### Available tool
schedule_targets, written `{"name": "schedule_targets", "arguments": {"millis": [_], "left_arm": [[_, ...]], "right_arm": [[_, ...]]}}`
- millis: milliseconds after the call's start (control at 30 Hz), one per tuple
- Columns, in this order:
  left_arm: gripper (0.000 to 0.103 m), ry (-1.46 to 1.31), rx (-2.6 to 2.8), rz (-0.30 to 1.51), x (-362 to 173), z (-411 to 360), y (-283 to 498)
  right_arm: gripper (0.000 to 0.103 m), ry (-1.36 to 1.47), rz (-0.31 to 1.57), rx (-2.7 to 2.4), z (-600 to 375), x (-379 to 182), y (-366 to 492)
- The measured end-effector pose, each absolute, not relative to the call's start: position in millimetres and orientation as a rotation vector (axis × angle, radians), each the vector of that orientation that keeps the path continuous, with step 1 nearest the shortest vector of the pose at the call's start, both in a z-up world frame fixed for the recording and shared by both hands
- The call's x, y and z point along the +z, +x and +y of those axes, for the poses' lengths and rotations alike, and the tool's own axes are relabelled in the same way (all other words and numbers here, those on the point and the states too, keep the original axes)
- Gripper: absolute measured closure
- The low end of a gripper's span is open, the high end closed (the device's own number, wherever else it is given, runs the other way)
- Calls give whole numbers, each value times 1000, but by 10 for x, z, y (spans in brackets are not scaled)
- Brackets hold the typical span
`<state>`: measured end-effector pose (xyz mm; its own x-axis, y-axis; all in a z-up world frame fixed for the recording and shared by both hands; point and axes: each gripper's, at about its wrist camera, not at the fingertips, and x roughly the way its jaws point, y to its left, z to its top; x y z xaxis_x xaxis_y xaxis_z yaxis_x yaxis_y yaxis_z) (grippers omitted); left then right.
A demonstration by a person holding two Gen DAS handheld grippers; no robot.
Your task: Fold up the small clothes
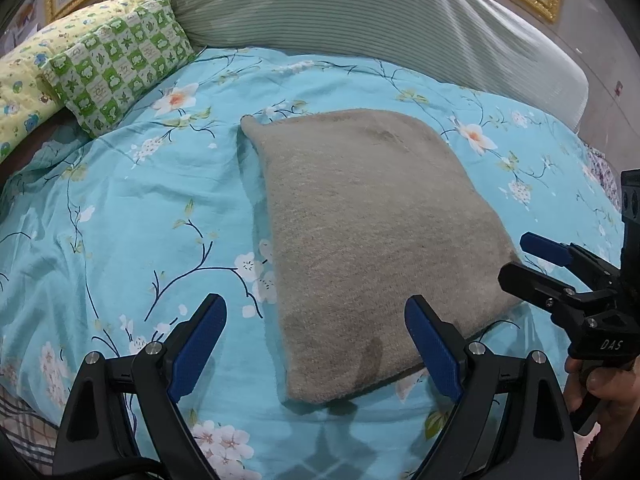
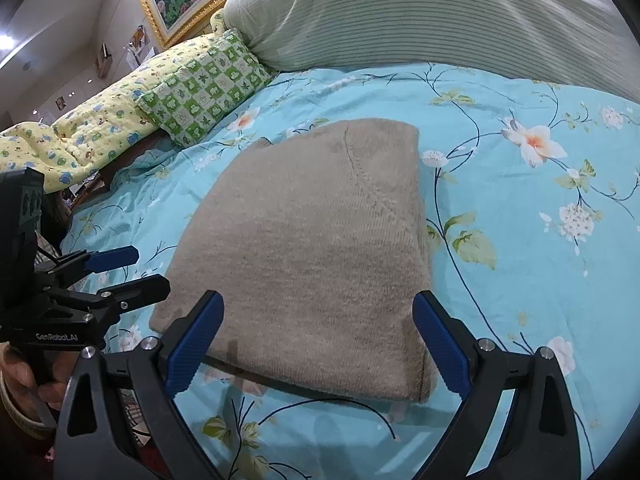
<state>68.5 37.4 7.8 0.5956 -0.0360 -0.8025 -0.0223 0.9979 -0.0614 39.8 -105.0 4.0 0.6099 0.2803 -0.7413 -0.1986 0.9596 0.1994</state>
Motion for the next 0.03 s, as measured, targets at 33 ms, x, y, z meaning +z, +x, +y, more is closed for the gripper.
{"name": "schedule_targets", "arguments": {"millis": [33], "left_arm": [[12, -68, -7, 935, 70, 377, 687]], "right_arm": [[8, 101, 870, 278, -1055, 47, 400]]}}
